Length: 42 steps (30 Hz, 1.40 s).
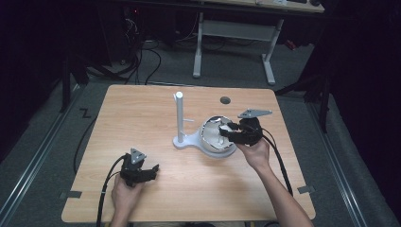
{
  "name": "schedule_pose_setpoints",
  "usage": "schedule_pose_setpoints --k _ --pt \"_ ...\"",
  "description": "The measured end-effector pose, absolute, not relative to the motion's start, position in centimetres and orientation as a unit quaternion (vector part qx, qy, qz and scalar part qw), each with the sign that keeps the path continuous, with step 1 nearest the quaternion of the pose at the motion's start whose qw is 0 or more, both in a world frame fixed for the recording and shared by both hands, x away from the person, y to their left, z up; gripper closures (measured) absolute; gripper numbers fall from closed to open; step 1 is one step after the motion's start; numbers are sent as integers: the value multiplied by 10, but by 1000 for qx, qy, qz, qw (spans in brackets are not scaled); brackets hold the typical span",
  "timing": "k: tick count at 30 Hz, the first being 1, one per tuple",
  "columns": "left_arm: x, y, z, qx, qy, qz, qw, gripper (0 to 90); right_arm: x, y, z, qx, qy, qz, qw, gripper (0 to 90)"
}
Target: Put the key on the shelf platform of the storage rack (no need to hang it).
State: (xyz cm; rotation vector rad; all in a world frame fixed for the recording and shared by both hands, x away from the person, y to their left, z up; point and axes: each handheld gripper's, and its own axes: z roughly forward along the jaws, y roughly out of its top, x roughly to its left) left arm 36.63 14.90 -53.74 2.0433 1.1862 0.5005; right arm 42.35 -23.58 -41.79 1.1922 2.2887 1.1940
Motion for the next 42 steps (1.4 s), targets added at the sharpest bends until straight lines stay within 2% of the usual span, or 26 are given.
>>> schedule_pose_setpoints --k 17,30,42 --pt "366 149 -537 791 459 194 355 229 438 -221 -441 418 811 389 125 517" --pt "366 149 -537 791 459 193 355 227 447 -204 -456 415 828 350 140 512" --pt "366 149 -537 791 459 194 355 227 453 -201 -468 425 834 326 136 503"
